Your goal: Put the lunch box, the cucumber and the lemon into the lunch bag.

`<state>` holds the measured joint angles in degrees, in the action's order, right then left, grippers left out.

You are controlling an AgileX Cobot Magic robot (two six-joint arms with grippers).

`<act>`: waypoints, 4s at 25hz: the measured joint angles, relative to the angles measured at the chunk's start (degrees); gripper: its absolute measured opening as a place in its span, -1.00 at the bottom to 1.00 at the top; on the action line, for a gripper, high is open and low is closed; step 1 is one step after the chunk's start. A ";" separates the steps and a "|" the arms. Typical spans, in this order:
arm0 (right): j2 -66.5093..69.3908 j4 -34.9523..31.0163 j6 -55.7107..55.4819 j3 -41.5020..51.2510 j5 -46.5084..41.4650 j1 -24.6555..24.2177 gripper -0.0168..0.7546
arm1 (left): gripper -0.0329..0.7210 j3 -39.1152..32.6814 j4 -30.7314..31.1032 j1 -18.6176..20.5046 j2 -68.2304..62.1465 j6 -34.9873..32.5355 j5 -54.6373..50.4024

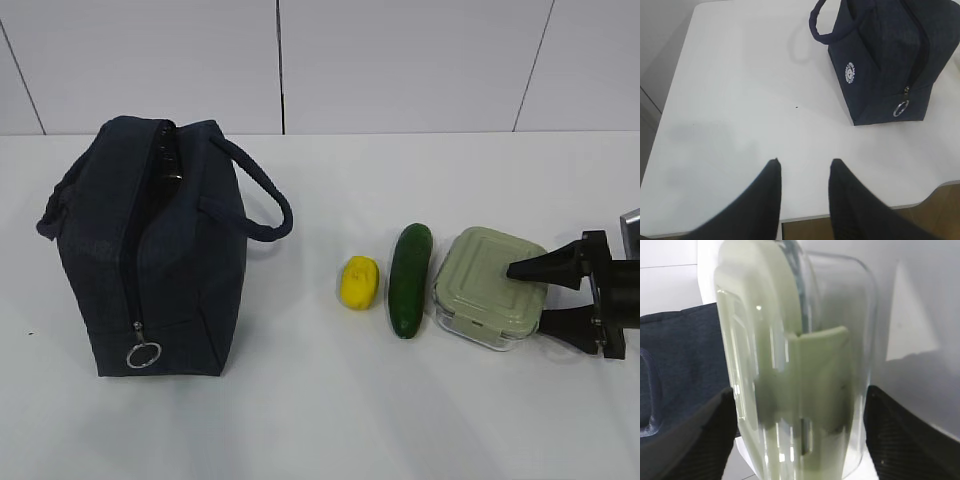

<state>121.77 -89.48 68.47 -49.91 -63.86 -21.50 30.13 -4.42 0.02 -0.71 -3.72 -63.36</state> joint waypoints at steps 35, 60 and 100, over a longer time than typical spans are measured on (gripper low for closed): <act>0.00 -0.77 0.13 0.00 0.36 0.00 0.28 | -0.29 0.00 0.00 0.00 0.00 0.00 0.00; 0.00 -1.11 0.13 0.00 0.27 0.00 0.27 | -0.29 0.00 0.00 0.00 0.00 0.00 0.00; 0.00 -0.45 0.44 0.00 -0.41 0.00 -0.01 | -0.29 0.00 0.00 0.00 0.00 0.00 0.00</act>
<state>121.77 -89.93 68.91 -49.91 -64.28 -21.50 30.13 -4.42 0.02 -0.71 -3.72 -63.36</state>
